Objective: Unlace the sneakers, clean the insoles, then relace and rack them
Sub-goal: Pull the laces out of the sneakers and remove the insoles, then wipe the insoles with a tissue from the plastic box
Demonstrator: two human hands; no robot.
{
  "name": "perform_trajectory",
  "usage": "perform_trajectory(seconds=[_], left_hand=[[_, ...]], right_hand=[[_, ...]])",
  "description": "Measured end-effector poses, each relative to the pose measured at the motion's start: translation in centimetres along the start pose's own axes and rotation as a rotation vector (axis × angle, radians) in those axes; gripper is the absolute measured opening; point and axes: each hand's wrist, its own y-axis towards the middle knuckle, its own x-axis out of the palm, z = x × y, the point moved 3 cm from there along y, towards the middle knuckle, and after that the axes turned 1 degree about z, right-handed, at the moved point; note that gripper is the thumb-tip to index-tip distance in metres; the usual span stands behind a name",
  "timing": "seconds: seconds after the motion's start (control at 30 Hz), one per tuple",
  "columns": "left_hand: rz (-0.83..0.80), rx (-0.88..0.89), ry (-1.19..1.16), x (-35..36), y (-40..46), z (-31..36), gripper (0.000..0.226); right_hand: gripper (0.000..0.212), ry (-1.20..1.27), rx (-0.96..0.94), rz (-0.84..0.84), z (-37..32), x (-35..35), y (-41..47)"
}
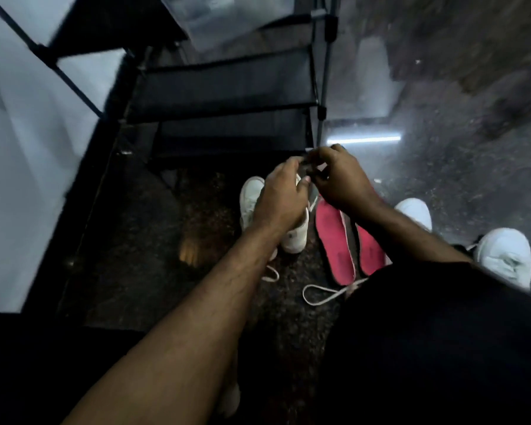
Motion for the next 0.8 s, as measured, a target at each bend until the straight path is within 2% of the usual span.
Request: perform_trajectory(seconds=[0.17,0.4,0.5,0.57,0.63,0.8], left_hand=[[-0.020,0.083,0.211,-9.2,3.5,2.9,0.046],[0.022,0.133,0.381,-18.9,7.9,6.7,0.040],[0.084,0.118,0.337,-21.2,9.3,7.1,0.039],[0.142,0.064,0.247,-21.8,9.8,6.5,0.038],[0.164,0.013,0.185,-21.9,10.6,5.4,0.039],[0.247,-0.109,0.112,-22.8,12.8,3.0,0.043]], right_hand=[[0.034,-0.062,-0.046,0.003,-4.7,-3.5,4.0],[0.043,-0.162,-0.085,-0.021,-12.9,-7.3,10.0],[0.036,-0.170,-0.084,0.032,-16.0,-8.6,12.3],[0.038,-0.116,0.000,0.076,-17.3,-8.6,13.6],[0.047,-0.041,0.090,0.092,-17.8,-8.1,14.7],[0.071,-0.076,0.133,0.051,-17.3,-6.3,16.2]])
